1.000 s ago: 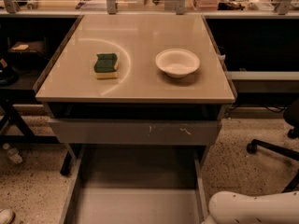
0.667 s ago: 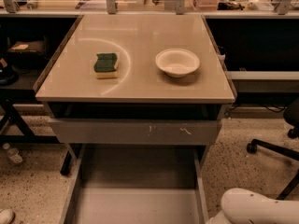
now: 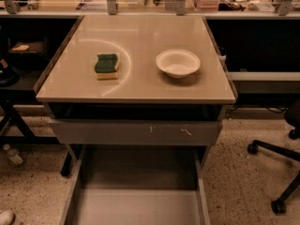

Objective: Open middle drawer

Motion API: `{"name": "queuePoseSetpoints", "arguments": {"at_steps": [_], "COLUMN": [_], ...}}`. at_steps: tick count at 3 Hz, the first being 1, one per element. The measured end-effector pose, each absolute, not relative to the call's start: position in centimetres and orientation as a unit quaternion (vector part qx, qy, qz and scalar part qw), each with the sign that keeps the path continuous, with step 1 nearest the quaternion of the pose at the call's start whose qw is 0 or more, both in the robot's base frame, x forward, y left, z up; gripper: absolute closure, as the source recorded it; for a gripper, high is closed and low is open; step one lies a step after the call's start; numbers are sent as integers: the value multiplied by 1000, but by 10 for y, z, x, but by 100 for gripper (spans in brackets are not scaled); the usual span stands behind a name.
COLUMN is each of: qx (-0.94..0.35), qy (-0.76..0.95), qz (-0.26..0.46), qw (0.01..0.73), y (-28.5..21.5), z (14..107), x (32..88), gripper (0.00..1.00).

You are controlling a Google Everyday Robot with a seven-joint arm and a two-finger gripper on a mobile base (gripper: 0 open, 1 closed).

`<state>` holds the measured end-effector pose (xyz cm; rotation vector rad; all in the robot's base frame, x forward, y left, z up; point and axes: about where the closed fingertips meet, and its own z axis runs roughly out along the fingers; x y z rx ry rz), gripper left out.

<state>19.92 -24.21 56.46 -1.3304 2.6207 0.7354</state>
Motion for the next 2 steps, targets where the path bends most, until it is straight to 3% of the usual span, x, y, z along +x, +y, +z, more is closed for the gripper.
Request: {"name": "queuePoseSetpoints", "arguments": {"at_steps": [1, 2], "qx": [-343, -302], "qy": [913, 931], "qz": [212, 195], "qw": [61, 65], "y": [-330, -362], "z": [587, 595], "x": [154, 139], "gripper": [0, 0]}}
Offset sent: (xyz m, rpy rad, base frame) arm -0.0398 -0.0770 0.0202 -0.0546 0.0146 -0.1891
